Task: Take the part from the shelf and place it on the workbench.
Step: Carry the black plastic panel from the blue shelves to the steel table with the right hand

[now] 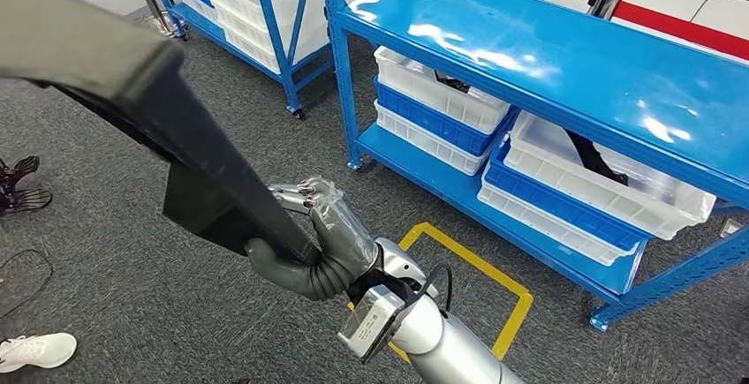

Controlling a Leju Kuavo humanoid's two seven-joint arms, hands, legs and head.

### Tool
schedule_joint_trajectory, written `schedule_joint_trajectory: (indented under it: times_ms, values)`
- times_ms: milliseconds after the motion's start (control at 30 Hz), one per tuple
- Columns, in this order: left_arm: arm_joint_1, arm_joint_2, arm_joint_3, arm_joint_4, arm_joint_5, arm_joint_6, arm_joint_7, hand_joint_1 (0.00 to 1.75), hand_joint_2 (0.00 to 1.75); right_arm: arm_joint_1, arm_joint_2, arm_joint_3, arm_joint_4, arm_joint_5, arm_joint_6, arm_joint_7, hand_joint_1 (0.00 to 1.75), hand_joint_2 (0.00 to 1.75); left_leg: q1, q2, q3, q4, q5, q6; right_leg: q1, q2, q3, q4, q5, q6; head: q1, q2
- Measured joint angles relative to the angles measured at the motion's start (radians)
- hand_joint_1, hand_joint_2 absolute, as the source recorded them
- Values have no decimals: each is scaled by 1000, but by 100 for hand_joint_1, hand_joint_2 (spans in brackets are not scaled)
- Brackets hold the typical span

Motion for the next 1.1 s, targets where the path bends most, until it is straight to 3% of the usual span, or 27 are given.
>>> schedule_joint_trajectory:
  times_ms: [67,100,167,233,300,400,467,567,600,633,700,733,800,867,933,1033,1100]
  values:
    - [2,-1,0,0,0,0,0,0,175,3,0,0,0,1,0,0,175,175,2,7,-49,92,-29,-2,5,-12,-1,0,-1,-3,0,0]
    - [4,-1,0,0,0,1,0,0,175,5,0,1,0,2,0,0,175,175,2,9,-53,95,-19,-1,7,-18,-1,0,-2,-3,0,0]
    - [6,0,0,0,-1,2,0,0,175,11,0,2,0,6,-5,-4,175,175,0,21,-3,-2,40,9,9,-29,1,0,-3,-5,0,0]
    - [6,1,0,0,-2,3,0,0,175,18,0,2,-1,12,-12,-9,175,175,-10,49,58,-117,79,20,14,-39,3,0,-5,-4,0,0]
    - [4,1,0,0,-4,3,0,0,175,26,0,3,-1,16,-17,-11,175,175,-21,59,74,-155,81,29,16,-50,4,-2,-7,1,1,0]
    - [5,1,0,0,-6,4,0,0,175,32,1,4,-5,18,-19,-13,175,175,-21,34,83,-173,92,44,15,-53,4,6,-16,12,1,0]
    - [4,0,0,0,-9,4,0,0,175,33,-1,6,-9,19,-20,-14,175,175,-15,20,92,-185,101,54,15,-28,-28,78,-52,10,1,0]
    - [3,-1,0,0,-12,4,0,0,175,39,-11,8,-9,19,-21,-16,175,175,-16,-8,91,-186,102,58,12,-11,-112,248,-116,6,1,0]
    - [3,-1,0,0,-11,3,0,0,175,40,-14,8,-9,19,-21,-16,175,175,-16,-18,91,-185,102,58,11,-10,-118,258,-113,11,1,0]
    - [4,-1,0,0,-10,3,0,0,175,40,-15,8,-9,19,-21,-15,175,175,-15,-29,91,-184,102,58,10,-8,-106,230,-96,20,1,0]
    - [3,-1,0,0,-7,3,0,0,175,36,-15,10,-9,19,-17,-14,175,175,-14,-50,91,-178,100,53,3,15,-42,98,-42,37,1,0]
    - [3,-1,0,0,-6,3,0,0,175,32,-14,10,-9,18,-14,-13,175,175,-15,-60,89,-174,98,49,-1,28,-13,41,-23,39,1,0]
    - [2,0,0,-1,-4,2,0,0,175,24,-12,12,-9,15,-8,-7,175,175,-14,-74,82,-169,97,38,-1,41,10,-4,-10,31,1,0]
    - [2,3,0,-1,-6,-2,0,0,175,12,-7,12,-8,12,-3,-1,175,175,-9,-81,76,-166,97,27,0,28,12,-7,-5,20,0,0]
    - [0,6,0,-1,-10,-7,0,0,175,-3,1,12,-7,8,2,3,175,175,-7,-55,61,-134,76,17,-2,15,15,-10,-3,9,-2,0]
    - [-7,7,0,-1,-14,-13,0,0,175,-15,7,11,-5,3,6,6,175,175,-2,-1,-22,27,-3,3,1,-11,15,-11,-5,-4,-5,0]
    - [-8,7,0,-1,-14,-15,0,0,175,-14,7,11,-2,2,7,9,175,175,2,8,-64,98,-18,-1,4,-31,15,-11,-7,-6,-5,0]
